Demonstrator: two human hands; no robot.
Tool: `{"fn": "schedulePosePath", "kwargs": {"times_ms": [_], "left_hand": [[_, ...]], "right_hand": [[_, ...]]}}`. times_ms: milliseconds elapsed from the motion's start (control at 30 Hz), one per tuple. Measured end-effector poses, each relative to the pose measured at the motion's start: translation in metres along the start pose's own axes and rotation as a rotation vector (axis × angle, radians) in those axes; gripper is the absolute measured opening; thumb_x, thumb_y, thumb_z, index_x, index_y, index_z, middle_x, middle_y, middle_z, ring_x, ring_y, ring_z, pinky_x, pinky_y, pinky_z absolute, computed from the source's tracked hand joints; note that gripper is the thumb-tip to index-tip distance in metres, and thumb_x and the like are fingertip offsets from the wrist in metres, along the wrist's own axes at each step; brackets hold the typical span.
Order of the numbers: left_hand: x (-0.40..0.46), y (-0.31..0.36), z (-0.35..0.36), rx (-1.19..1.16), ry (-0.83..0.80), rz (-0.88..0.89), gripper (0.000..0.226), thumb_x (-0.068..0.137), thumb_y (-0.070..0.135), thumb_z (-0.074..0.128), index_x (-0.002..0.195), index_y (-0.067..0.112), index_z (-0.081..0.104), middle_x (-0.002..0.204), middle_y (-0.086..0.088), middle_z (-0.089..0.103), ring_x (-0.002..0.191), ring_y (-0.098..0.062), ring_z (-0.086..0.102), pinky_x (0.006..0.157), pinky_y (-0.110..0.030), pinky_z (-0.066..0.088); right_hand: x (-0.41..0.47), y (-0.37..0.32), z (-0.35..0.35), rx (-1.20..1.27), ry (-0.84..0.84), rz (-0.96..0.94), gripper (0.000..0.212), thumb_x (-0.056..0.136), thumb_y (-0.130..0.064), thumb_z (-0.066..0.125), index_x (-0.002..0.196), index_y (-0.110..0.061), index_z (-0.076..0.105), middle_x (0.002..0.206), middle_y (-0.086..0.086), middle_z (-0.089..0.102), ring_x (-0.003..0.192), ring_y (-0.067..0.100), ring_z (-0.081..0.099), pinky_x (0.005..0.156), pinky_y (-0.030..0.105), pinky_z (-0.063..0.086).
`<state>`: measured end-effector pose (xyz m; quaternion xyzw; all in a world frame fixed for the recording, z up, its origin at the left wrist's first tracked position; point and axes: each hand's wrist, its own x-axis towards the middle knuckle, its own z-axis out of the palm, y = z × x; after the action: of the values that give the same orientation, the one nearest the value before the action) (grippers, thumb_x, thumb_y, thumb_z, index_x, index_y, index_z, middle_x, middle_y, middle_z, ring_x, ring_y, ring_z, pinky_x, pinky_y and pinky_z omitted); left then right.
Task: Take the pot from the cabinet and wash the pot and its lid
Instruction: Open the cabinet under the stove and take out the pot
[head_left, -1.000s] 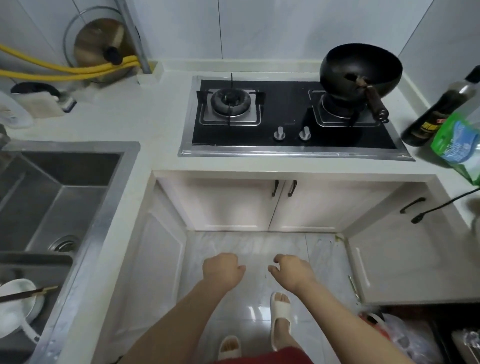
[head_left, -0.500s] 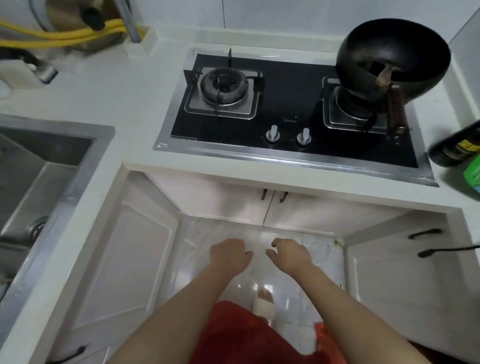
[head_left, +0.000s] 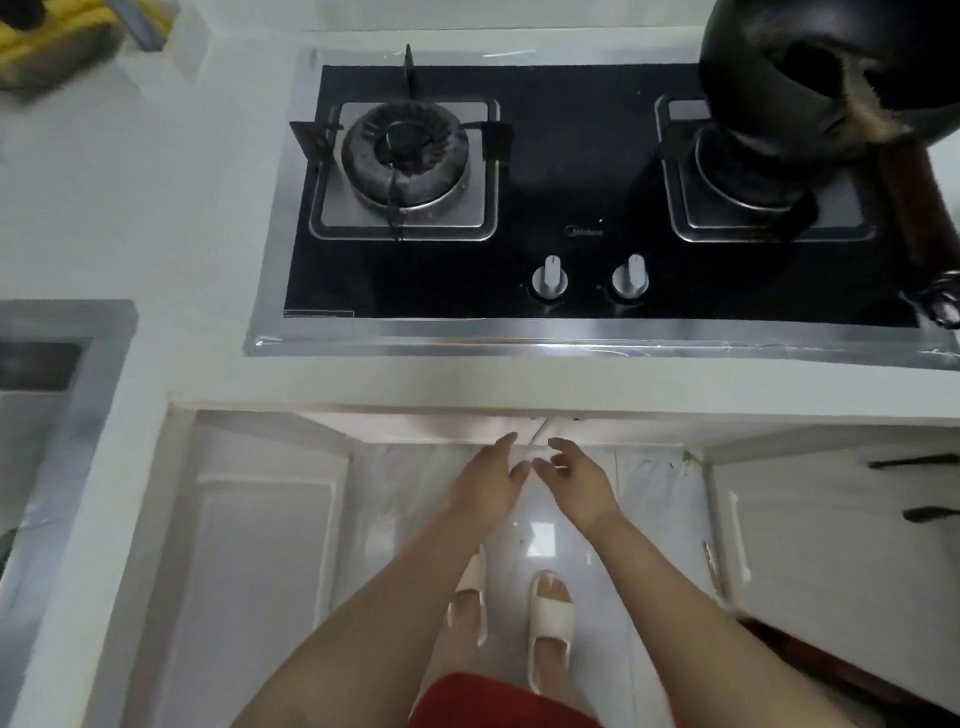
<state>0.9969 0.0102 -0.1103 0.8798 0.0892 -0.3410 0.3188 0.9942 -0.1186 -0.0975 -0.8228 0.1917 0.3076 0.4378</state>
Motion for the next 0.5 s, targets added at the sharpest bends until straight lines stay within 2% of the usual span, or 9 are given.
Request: {"fn": "schedulePosePath", "kwargs": {"times_ms": [167, 267, 367, 500], "left_hand": [[0.046, 0.005, 0.001, -0.013, -0.034, 0.06, 0.047, 0.098, 0.021, 0.042, 0.143, 0.015, 0.031, 0.139, -0.015, 0.049, 0.127, -0.029, 0.047, 0.102, -0.036, 0.041], [0.066, 0.006, 0.007, -0.021, -0.052, 0.063, 0.043, 0.097, 0.02, 0.044, 0.138, 0.011, 0.039, 0.143, -0.013, 0.046, 0.13, -0.028, 0.044, 0.104, -0.034, 0.038], [0.076, 0.006, 0.011, -0.069, -0.062, 0.074, 0.04, 0.095, 0.018, 0.048, 0.133, 0.009, 0.046, 0.139, -0.014, 0.05, 0.128, -0.028, 0.046, 0.104, -0.033, 0.038], [0.073, 0.007, 0.013, -0.123, -0.051, 0.052, 0.041, 0.095, 0.012, 0.047, 0.135, 0.006, 0.043, 0.14, -0.013, 0.048, 0.13, -0.027, 0.044, 0.103, -0.03, 0.034]], "right_hand": [[0.035, -0.011, 0.007, -0.008, 0.114, -0.007, 0.035, 0.095, -0.015, 0.05, 0.127, -0.001, 0.049, 0.131, 0.016, 0.054, 0.121, 0.027, 0.051, 0.094, 0.024, 0.036], [0.05, -0.009, 0.009, -0.03, 0.191, -0.012, 0.028, 0.095, -0.007, 0.047, 0.12, 0.003, 0.053, 0.126, 0.019, 0.057, 0.12, 0.03, 0.051, 0.082, 0.017, 0.031], [0.057, -0.006, 0.008, -0.013, 0.222, -0.036, 0.027, 0.093, 0.0, 0.045, 0.117, 0.004, 0.056, 0.124, 0.019, 0.058, 0.12, 0.032, 0.051, 0.081, 0.016, 0.031], [0.055, -0.001, 0.01, 0.011, 0.216, -0.083, 0.032, 0.09, 0.008, 0.041, 0.118, 0.003, 0.058, 0.126, 0.017, 0.057, 0.121, 0.03, 0.05, 0.083, 0.012, 0.028]]}}
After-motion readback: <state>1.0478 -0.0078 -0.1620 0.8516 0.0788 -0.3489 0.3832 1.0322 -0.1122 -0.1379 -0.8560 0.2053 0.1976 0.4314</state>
